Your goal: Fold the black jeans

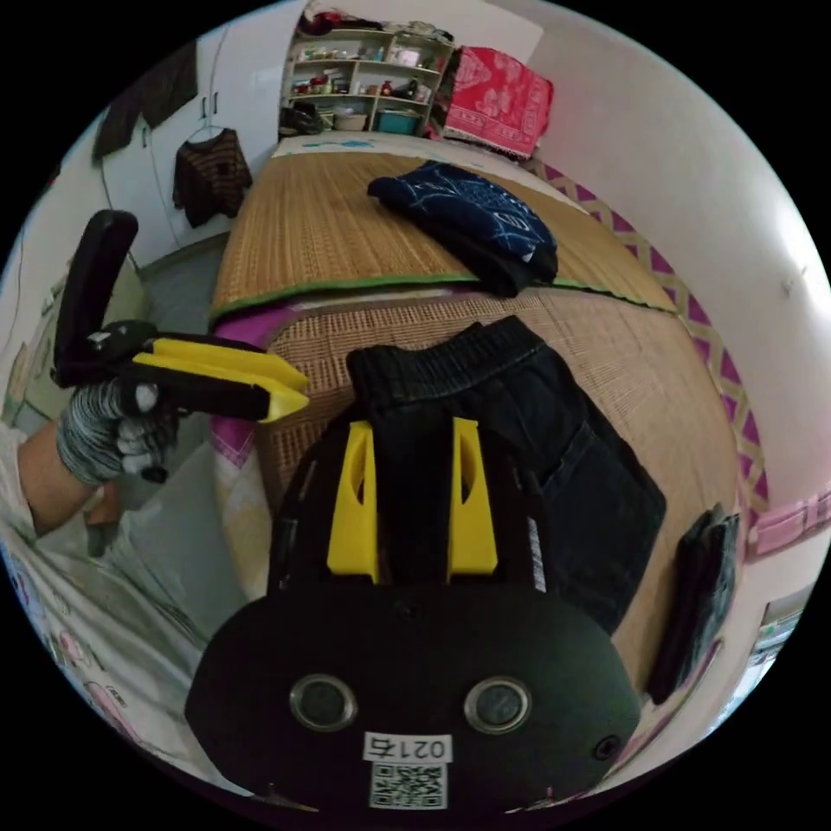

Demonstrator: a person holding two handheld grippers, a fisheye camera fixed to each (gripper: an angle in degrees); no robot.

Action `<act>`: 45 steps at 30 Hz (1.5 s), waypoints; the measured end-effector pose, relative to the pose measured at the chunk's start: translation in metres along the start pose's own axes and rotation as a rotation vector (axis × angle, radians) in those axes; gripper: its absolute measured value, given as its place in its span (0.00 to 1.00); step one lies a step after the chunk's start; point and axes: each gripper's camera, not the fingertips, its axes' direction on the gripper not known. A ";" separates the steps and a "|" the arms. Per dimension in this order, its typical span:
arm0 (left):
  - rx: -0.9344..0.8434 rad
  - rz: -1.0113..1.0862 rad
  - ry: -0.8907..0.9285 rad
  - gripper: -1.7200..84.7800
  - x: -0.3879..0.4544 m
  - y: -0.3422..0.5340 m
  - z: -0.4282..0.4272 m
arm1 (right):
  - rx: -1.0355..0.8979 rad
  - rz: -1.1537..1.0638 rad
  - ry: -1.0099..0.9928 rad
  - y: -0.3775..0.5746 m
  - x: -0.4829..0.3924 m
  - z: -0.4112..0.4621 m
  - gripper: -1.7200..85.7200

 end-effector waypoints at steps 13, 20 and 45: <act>-0.279 0.028 -0.074 0.11 0.025 -0.078 0.101 | 0.713 0.843 -0.201 0.320 0.300 -0.273 0.03; -0.387 0.162 -0.021 0.07 0.073 -0.115 0.158 | 0.700 1.401 -0.127 0.609 0.350 -0.285 0.02; -0.368 0.907 0.094 0.12 0.341 -0.046 0.247 | 0.416 1.019 0.466 0.520 0.285 -0.302 0.09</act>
